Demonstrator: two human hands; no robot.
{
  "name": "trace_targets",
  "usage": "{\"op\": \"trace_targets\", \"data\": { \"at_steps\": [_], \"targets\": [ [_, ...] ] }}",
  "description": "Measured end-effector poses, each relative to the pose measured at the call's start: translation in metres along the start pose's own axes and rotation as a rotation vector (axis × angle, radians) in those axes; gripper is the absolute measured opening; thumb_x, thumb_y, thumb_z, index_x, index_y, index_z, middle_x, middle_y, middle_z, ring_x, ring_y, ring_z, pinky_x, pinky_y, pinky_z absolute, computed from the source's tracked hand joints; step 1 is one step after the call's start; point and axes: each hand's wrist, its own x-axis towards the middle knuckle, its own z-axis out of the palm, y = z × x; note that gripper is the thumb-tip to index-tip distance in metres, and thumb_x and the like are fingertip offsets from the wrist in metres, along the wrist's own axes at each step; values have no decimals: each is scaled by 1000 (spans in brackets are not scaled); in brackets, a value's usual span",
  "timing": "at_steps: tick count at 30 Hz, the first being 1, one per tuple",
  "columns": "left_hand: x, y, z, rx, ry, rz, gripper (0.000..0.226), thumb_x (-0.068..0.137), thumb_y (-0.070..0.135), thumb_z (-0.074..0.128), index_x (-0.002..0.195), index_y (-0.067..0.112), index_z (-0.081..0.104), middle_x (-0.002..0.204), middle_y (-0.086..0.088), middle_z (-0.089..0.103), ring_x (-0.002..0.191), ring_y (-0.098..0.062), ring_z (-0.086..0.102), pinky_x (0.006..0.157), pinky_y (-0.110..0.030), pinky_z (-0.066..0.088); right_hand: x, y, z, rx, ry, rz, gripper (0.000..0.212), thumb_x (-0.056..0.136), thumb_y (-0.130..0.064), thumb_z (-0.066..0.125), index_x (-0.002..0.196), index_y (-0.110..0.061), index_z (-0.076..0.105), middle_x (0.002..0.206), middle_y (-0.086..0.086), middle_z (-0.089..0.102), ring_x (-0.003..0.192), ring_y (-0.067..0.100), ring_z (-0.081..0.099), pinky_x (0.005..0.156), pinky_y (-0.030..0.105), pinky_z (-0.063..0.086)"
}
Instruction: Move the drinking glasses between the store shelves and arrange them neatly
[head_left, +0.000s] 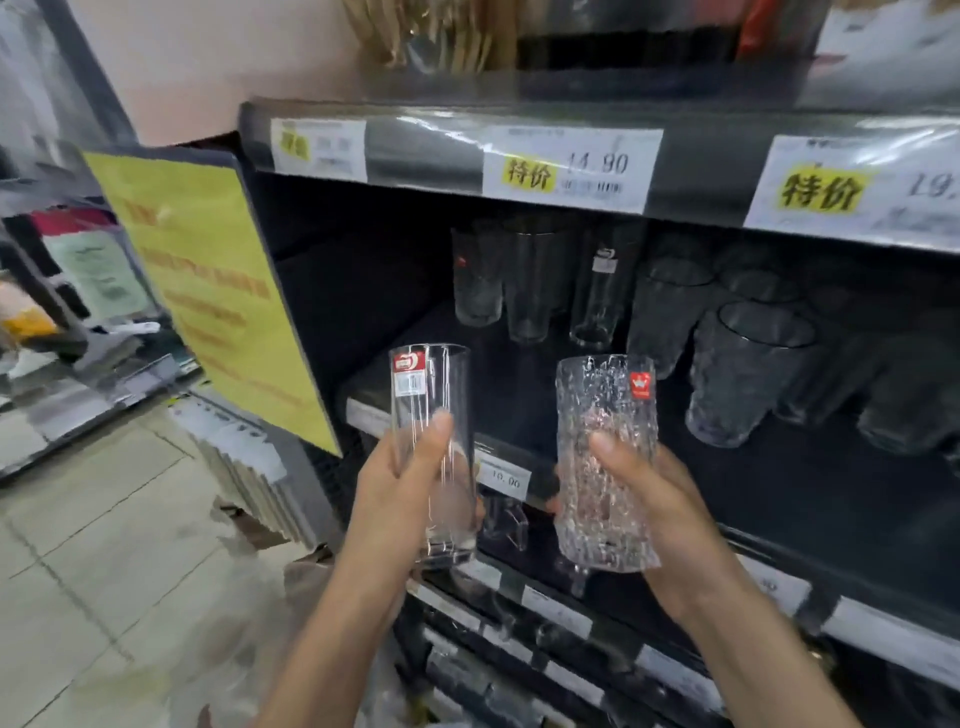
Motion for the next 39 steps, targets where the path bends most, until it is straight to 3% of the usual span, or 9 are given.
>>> {"op": "trace_targets", "data": {
  "at_steps": [3,6,10,15,20,25,29,33,39],
  "targets": [
    [21,3,-6,29,-121,-16,74,72,64,62,104,-3,56,73,-18,64,59,-31,64,55,-37,57,-7,-1,8,35,176,-27,21,83,-37,72,94,-39,55,72,-36,67,68,-22,60,74,16,38],
    [37,4,-16,72,-242,-15,66,76,63,60,101,2,60,72,-16,67,60,-29,68,58,-34,58,-16,1,21,37,294,-29,45,65,-47,83,101,-39,58,86,-32,71,82,-17,63,75,16,40],
    [54,5,-24,82,-368,-27,74,72,68,59,110,5,59,77,-14,72,64,-28,70,65,-40,58,-29,3,38,4,425,-64,26,76,-39,68,94,-40,51,70,-36,66,64,-22,59,62,5,45],
    [61,3,-30,52,-470,-52,74,69,67,58,111,6,58,84,-18,73,63,-26,70,60,-38,60,-46,7,58,-61,519,-70,22,80,-38,66,94,-42,49,67,-41,63,63,-26,57,68,11,41],
    [61,0,-34,37,-512,-44,62,73,67,58,107,15,58,91,-13,75,65,-25,71,63,-39,58,-56,14,70,-84,568,-84,57,63,-59,79,113,-41,56,106,-22,72,103,-2,65,107,39,43],
    [59,1,-32,37,-539,-25,65,72,71,57,109,18,56,94,-9,76,73,-29,74,78,-48,60,-68,11,76,-102,583,-123,38,69,-47,72,103,-41,55,85,-36,69,82,-20,62,80,17,42],
    [54,4,-28,29,-579,-12,62,76,69,55,108,16,55,90,-9,75,75,-28,72,84,-55,58,-72,9,72,-105,629,-135,28,79,-40,69,102,-42,54,80,-41,66,79,-24,60,72,14,38],
    [50,7,-24,31,-608,-13,71,75,66,56,115,8,52,85,-9,73,66,-27,70,67,-44,61,-72,8,66,-103,647,-126,37,72,-45,71,105,-43,54,94,-31,69,89,-17,60,92,23,41],
    [65,6,-30,72,-523,-3,63,73,75,60,107,22,60,99,-9,74,87,-30,73,88,-55,57,-54,9,61,-129,609,-146,44,79,-43,75,116,-40,52,95,-34,63,95,-17,57,90,15,40]
  ]
}}
